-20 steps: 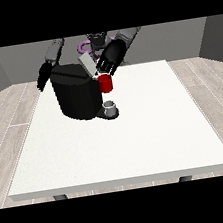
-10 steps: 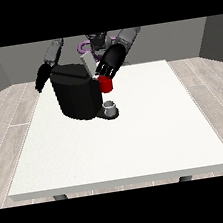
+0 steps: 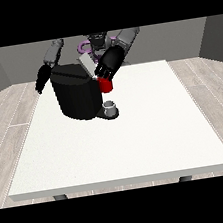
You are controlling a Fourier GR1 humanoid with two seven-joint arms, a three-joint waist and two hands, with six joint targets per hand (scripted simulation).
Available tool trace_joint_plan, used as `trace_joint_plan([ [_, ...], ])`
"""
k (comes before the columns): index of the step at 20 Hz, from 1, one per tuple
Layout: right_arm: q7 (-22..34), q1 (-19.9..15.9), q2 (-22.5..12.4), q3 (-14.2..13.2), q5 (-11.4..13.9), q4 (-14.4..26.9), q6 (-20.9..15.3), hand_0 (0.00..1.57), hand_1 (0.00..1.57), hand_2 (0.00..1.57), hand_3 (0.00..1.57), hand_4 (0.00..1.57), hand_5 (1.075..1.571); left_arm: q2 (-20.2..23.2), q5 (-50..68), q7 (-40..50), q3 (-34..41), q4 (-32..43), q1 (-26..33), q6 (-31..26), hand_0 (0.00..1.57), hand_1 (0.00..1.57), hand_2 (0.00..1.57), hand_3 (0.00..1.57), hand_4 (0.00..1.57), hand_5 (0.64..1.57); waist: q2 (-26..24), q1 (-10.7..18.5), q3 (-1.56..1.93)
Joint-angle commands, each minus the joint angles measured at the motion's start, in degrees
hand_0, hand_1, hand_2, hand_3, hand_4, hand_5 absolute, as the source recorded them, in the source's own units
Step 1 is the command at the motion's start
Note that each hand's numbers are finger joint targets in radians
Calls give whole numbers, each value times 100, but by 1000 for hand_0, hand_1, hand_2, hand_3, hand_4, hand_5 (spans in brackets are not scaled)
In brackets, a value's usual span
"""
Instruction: Insert the coffee pod into the coffee machine and close the lid
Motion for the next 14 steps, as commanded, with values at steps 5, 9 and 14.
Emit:
trace_joint_plan([
  [5, -27, 82, 21, 142, 92, -124, 21, 0, 0, 0, 0, 145, 1571, 178, -156, -222, 15, 86, 26, 380, 1269, 1269, 1275, 1176, 171, 1571, 105, -107, 4],
  [9, 36, -48, 132, 39, 64, -39, -180, 0, 0, 0, 0, 0, 1571, 209, -444, -339, -324, 37, 4, 241, 1212, 1212, 1225, 1100, 0, 1571, 38, 44, 5],
  [14, 392, 92, 82, 225, 67, -411, 42, 0, 0, 0, 0, 0, 1571, 286, -596, -370, -251, 265, 221, 733, 1173, 1173, 1170, 1017, 0, 1571, 31, -322, 1],
])
